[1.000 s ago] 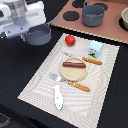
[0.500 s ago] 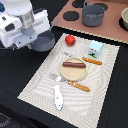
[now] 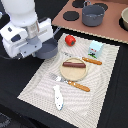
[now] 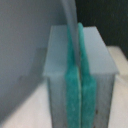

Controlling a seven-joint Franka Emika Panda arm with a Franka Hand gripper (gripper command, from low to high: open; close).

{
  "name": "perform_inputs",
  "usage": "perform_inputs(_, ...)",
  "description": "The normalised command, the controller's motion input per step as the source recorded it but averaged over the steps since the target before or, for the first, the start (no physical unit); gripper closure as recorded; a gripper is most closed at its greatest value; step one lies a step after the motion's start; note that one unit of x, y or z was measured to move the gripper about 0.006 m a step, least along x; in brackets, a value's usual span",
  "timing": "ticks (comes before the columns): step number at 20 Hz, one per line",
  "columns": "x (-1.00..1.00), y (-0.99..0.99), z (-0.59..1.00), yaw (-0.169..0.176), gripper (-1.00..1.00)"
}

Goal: Interact with the objects in diverse but meaningful ways.

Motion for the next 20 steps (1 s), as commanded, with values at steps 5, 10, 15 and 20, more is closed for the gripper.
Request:
perform_inputs(5,0.01,-0.45,-0.07,0.007,1.0)
perform_inputs(10,0.0,-0.34,0.0,0.02,-1.0)
perform_inputs(15,0.02,-0.21,0.15,0.03,-1.0)
perform_inputs(20,0.03,-0.01,0.92,0.007,-1.0)
